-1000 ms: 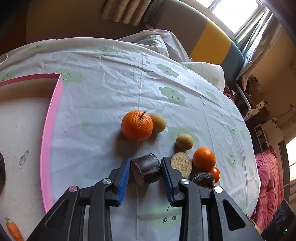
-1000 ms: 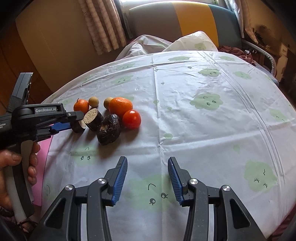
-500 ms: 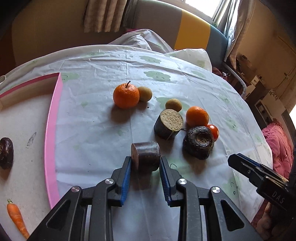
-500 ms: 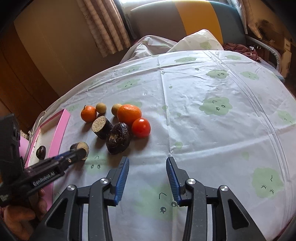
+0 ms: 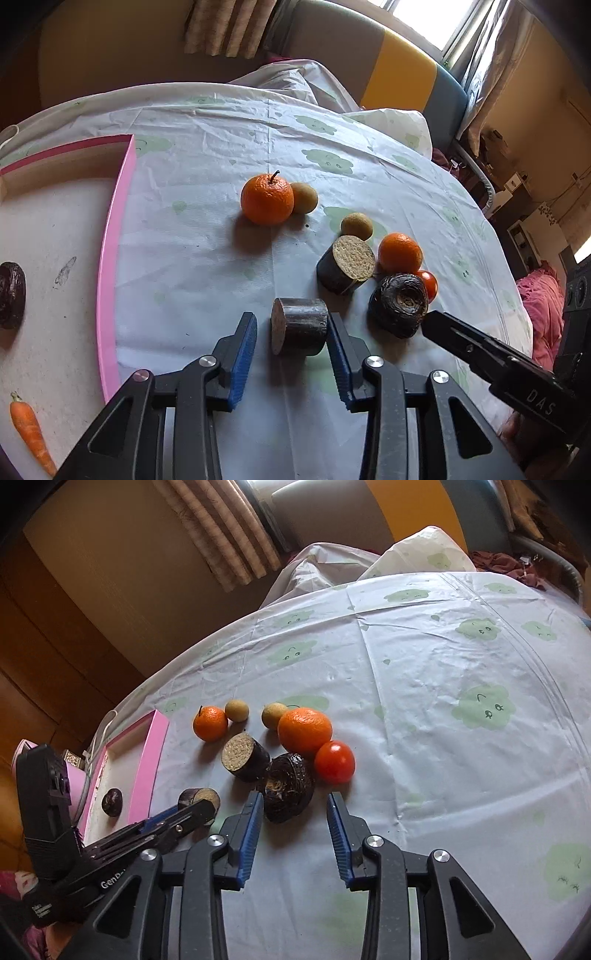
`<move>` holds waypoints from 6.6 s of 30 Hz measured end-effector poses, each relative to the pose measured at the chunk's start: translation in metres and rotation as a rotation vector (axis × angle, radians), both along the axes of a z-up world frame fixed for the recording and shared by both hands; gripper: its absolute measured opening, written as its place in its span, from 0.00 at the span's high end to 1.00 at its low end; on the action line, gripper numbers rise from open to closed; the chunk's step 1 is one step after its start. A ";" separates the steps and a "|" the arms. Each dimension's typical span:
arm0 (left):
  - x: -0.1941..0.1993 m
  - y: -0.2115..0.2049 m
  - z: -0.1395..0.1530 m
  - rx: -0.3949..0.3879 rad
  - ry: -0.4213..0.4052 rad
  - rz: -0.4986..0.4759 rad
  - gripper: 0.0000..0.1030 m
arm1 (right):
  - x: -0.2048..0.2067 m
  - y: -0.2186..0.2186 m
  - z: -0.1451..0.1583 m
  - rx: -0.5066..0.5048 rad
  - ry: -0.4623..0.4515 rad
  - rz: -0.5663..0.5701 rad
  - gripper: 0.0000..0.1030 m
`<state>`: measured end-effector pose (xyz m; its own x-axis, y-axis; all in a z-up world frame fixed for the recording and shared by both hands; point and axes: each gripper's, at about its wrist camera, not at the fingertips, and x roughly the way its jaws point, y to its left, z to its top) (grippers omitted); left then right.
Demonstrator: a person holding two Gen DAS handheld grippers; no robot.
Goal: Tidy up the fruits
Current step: 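Lift the slice with the left gripper while the right gripper grasps the red tomato, then set the slice in the pink tray and open the left gripper, then carry the tomato into the pink tray and open the right gripper, then grasp the mandarin orange with the right gripper, then grasp the small tan round fruit with the left gripper while the right holds the orange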
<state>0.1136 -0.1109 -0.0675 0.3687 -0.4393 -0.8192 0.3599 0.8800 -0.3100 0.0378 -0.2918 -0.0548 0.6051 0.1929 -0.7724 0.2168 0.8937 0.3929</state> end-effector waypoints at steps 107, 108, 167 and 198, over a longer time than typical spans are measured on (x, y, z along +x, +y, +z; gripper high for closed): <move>-0.065 0.159 0.050 0.039 -0.166 0.288 0.60 | -0.012 0.133 0.024 -0.085 -0.088 0.250 0.52; -0.066 0.156 0.049 0.038 -0.162 0.276 0.60 | -0.015 0.126 0.023 -0.087 -0.087 0.237 0.52; -0.054 0.024 0.047 0.056 -0.165 -0.087 0.60 | 0.049 -0.032 -0.009 -0.090 0.047 -0.092 0.63; 0.019 -0.079 0.044 0.119 -0.147 -0.116 0.59 | 0.008 -0.037 -0.009 -0.297 -0.029 -0.103 0.62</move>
